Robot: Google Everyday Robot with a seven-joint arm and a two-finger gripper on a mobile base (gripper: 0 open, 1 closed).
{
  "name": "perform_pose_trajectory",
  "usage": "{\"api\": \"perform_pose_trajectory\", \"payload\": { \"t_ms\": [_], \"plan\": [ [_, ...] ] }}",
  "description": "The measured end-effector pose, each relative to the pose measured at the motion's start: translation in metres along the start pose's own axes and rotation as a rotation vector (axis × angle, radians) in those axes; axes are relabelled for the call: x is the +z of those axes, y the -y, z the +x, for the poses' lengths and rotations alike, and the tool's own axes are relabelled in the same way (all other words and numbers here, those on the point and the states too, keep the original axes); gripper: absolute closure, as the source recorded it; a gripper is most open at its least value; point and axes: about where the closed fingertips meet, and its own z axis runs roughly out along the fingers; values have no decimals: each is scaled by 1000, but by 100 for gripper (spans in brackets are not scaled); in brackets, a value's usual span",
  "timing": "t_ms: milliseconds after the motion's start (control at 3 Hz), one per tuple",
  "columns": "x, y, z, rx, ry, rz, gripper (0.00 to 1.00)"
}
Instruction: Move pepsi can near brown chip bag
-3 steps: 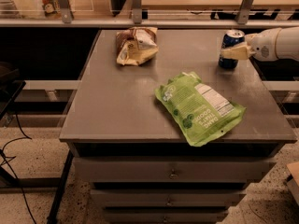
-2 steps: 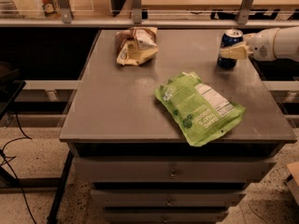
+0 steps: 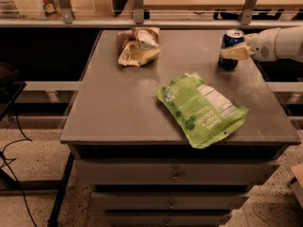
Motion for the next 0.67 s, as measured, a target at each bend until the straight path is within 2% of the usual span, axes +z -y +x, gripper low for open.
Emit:
{"api": "perform_pose_trajectory", "payload": {
  "t_ms": [667],
  "plan": [
    [37,-15,-72,-88,120,-73,100]
  ]
}}
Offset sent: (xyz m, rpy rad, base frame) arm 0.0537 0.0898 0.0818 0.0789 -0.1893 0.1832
